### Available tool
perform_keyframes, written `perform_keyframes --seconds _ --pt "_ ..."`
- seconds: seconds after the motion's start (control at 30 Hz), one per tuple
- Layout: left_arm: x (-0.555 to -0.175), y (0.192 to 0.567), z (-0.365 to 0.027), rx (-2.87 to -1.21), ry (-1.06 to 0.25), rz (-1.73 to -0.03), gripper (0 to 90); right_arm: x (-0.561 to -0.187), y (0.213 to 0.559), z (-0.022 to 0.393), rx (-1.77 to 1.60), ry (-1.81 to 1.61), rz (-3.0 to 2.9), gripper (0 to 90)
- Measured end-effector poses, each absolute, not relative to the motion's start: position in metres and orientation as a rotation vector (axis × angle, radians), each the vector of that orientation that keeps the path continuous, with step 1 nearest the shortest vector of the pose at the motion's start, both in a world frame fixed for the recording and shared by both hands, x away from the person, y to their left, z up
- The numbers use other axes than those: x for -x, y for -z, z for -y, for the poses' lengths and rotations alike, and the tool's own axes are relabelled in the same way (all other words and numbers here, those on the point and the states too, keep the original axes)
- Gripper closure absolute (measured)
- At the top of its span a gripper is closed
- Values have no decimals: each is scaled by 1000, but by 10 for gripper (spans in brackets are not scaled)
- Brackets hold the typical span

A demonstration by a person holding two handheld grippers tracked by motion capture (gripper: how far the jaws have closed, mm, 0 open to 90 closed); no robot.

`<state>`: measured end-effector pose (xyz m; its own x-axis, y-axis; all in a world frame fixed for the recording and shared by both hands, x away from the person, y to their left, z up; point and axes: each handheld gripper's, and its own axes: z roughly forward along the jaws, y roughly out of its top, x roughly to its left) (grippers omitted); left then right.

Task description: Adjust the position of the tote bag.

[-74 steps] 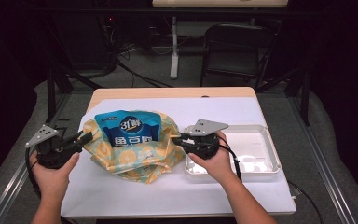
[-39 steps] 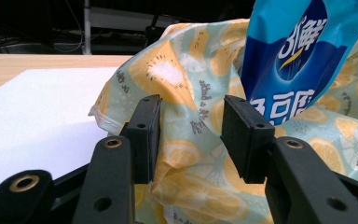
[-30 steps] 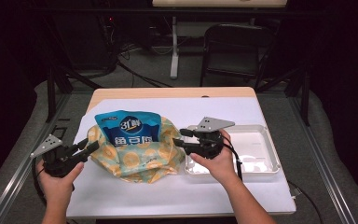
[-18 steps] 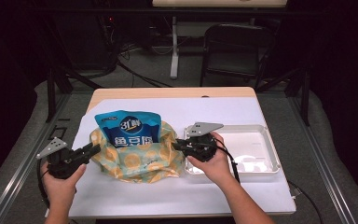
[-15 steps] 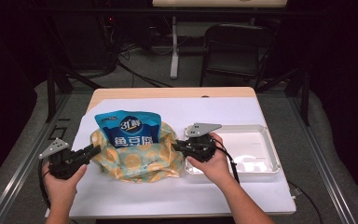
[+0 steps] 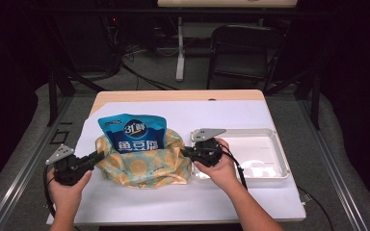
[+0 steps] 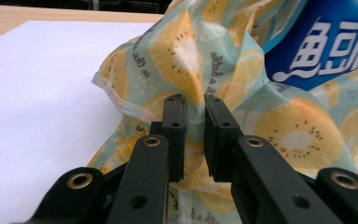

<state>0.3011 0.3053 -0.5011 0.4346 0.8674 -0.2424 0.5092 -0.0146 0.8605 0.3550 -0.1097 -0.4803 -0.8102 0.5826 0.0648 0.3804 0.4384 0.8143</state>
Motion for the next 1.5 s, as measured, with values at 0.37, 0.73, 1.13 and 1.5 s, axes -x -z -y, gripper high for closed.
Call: perform_keyframes --seconds 0.37,0.73,1.13,1.5 --pt "-303 510 -309 -1689 -473 -1250 841 -359 486 113 -870 -1269 -2466 845" --pt "-306 520 -317 -1696 -467 -1309 886 -364 492 119 -916 -1247 -2452 872" --pt "-313 534 -322 -1731 -473 -1415 891 -362 479 128 -914 -1360 -2377 807" --pt "-314 539 -324 -1738 -448 -1464 872 -346 458 117 -822 -1469 -2323 670"
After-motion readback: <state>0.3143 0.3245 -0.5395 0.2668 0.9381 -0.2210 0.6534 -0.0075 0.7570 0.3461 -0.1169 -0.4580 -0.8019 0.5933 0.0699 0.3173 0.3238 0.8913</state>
